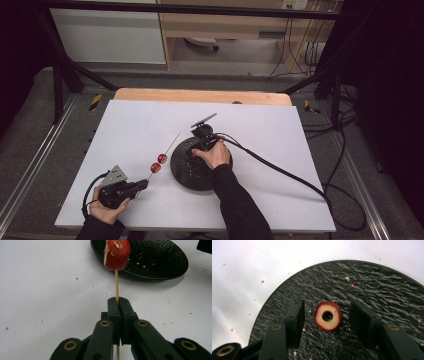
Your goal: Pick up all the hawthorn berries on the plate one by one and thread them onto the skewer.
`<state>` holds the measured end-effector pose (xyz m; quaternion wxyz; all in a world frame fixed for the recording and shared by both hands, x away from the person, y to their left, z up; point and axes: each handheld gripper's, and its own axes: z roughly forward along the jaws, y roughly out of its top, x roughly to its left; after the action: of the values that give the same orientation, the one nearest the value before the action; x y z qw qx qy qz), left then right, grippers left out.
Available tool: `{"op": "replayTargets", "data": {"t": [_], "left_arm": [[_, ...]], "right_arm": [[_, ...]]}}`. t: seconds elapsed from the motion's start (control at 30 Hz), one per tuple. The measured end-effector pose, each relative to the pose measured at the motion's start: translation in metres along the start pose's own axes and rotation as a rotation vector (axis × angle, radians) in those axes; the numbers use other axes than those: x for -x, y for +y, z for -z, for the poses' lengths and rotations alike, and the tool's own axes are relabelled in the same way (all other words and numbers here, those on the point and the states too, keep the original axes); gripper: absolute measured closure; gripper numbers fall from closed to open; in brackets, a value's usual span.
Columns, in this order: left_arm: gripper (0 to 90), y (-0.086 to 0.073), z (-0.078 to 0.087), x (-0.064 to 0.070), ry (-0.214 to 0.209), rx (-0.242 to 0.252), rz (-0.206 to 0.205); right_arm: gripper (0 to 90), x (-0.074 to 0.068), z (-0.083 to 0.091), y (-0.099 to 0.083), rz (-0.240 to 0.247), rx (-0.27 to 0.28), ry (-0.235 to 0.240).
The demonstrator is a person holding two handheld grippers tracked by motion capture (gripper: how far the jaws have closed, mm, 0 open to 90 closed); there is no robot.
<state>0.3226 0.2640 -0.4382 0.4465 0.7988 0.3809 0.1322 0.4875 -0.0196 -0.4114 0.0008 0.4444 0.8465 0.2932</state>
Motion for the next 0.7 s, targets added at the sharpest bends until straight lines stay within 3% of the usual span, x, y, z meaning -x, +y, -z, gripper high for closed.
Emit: {"op": "replayTargets", "data": {"t": [0.43, 0.7], "left_arm": [[88.5, -0.0001, -0.0003, 0.0003, 0.0, 0.001, 0.0], [88.5, -0.0001, -0.0003, 0.0005, 0.0, 0.002, -0.001]], "right_arm": [[60.3, 0.0041, -0.0051, 0.0009, -0.051, -0.045, 0.017], [61.1, 0.0059, -0.0058, 0.0016, -0.076, -0.06, 0.023]]}}
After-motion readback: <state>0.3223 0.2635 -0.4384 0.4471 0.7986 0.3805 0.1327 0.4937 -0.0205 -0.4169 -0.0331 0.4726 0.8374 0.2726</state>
